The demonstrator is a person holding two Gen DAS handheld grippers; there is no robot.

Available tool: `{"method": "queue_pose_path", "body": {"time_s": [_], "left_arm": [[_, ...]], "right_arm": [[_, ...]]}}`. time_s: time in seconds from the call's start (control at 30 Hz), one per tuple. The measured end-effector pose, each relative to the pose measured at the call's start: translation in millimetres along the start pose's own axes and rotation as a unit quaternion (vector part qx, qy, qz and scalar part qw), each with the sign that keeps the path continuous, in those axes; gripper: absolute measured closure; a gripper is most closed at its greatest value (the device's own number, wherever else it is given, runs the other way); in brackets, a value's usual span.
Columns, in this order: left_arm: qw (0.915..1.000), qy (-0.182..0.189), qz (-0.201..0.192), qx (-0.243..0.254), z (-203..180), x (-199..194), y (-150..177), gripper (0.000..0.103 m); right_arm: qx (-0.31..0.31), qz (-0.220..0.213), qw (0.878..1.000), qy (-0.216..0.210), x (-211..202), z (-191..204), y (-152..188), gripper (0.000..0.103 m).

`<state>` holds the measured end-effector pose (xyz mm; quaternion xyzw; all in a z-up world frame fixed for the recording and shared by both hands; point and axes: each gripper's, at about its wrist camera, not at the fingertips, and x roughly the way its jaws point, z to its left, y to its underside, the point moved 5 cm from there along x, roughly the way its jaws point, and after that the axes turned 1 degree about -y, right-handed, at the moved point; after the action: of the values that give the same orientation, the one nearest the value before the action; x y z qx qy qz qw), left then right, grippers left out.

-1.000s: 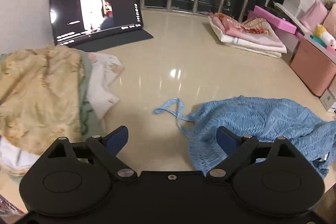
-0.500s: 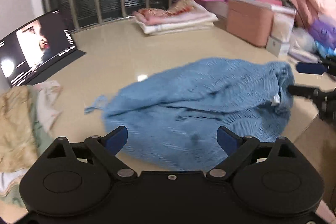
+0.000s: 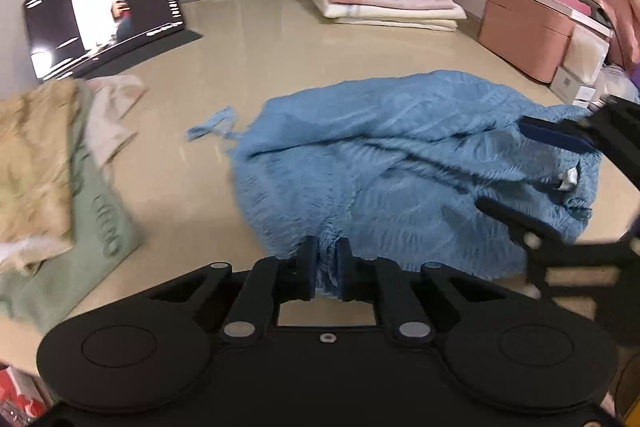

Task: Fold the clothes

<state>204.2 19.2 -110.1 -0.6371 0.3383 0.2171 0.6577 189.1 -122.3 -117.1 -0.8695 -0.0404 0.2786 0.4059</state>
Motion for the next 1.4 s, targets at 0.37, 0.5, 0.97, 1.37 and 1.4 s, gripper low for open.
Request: {"method": "queue_pose_path", "body": {"time_s": [0.37, 0.5, 0.97, 1.37, 1.4], "left_arm": [[0.999, 0.017, -0.035, -0.021, 20.4, -49.3, 26.3, 0.093], [0.9991, 0.011, -0.023, -0.034, 25.5, -49.5, 32.9, 0.091], [0.9881, -0.005, -0.131, 0.081, -47.8, -48.9, -24.6, 0.051], [0.9792, -0.006, -0.136, 0.151, -92.9, -47.0, -14.8, 0.042], [0.9784, -0.011, -0.138, 0.153, -94.5, -46.6, -14.7, 0.042]], "right_arm": [[-0.05, 0.038, 0.998, 0.009, 19.7, 12.0, -10.3, 0.094], [-0.031, 0.041, 0.999, 0.014, 15.6, 0.8, -9.1, 0.101], [0.075, -0.14, 0.987, 0.019, -84.0, -64.1, -47.0, 0.101], [0.071, -0.147, 0.986, 0.014, -93.4, -58.5, -45.1, 0.101], [0.07, -0.148, 0.986, 0.015, -94.2, -56.9, -45.5, 0.101]]}}
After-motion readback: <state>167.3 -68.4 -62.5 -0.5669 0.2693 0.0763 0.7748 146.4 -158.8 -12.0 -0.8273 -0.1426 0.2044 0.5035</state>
